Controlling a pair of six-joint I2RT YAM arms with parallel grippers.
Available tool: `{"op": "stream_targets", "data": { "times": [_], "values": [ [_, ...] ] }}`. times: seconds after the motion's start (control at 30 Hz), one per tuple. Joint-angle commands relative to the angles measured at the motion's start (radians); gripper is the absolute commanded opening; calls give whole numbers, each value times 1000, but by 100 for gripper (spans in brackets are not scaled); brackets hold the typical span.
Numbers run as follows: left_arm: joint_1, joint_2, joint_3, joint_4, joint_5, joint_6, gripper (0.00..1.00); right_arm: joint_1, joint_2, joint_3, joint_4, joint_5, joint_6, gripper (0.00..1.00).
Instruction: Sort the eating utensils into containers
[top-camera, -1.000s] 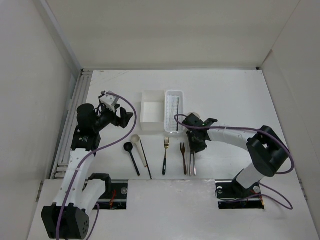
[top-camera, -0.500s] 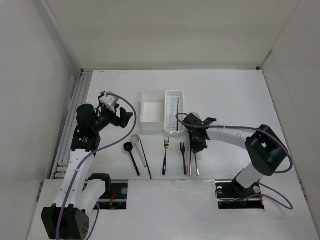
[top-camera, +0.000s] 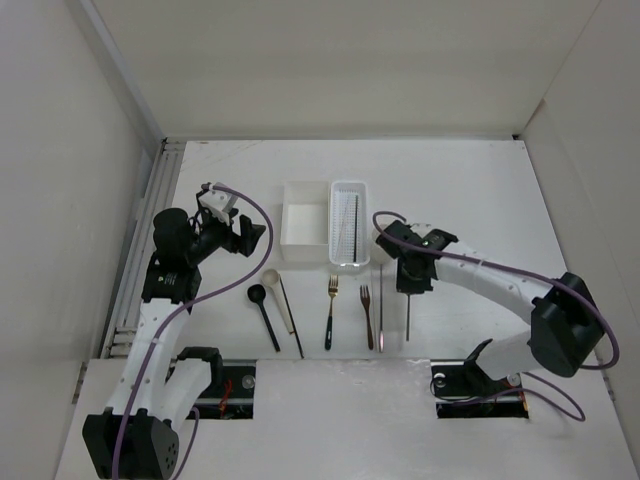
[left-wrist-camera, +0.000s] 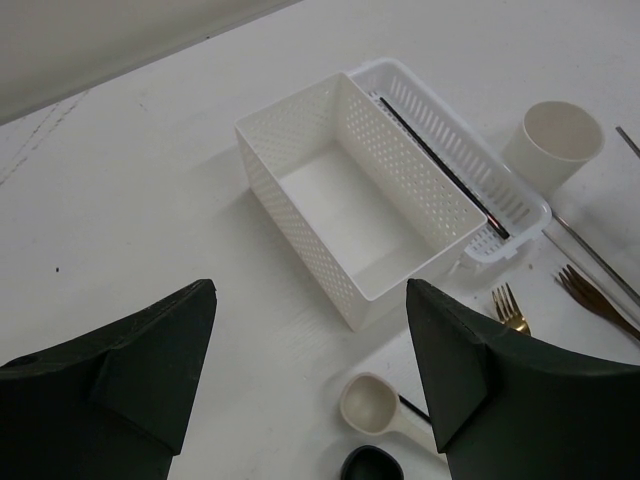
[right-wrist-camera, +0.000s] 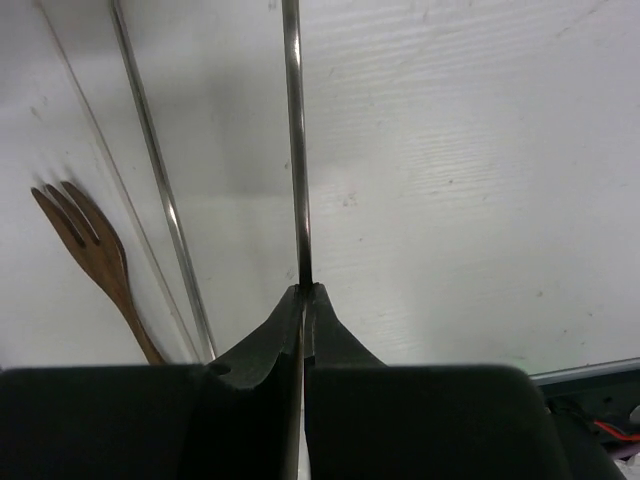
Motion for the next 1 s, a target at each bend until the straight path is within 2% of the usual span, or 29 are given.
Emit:
{"op": "stream_targets", "data": {
  "times": [0.0, 0.13, 0.2, 0.27, 0.37, 0.4, 0.57, 0.7, 0.8, 0.97],
  "values": [
    [3, -29, 8, 34, 5, 10, 74, -22, -12, 65, -71, 92, 26, 0],
    [3, -38, -1, 34, -4, 10, 74, -48, -33, 189, -134, 179, 0, 0],
    [3, -38, -1, 34, -4, 10, 74, -57, -33, 333, -134, 247, -41, 0],
    [3, -48, -10, 43, -4, 10, 74, -57, -4, 431, -24, 258, -169, 0],
    [3, -48, -10, 52, -4, 1, 76, -57, 115, 613, 122, 184, -296, 0],
    [3, -48, -10, 52, -4, -10, 76, -57, 157, 696, 148, 114, -314, 0],
    [3, -57, -10, 52, -27, -10, 76, -77, 456, 902, 202, -61, -324, 0],
    [3, -66, -10, 29, -61, 1, 77, -108, 597, 982, 211, -109, -324, 0],
    [12, -75, -10, 20, -70, 1, 77, -132, 643, 991, 202, -155, -324, 0],
    [21, -66, -20, 29, -70, 1, 77, -152, 653, 901, 253, -190, -302, 0]
  ]
}}
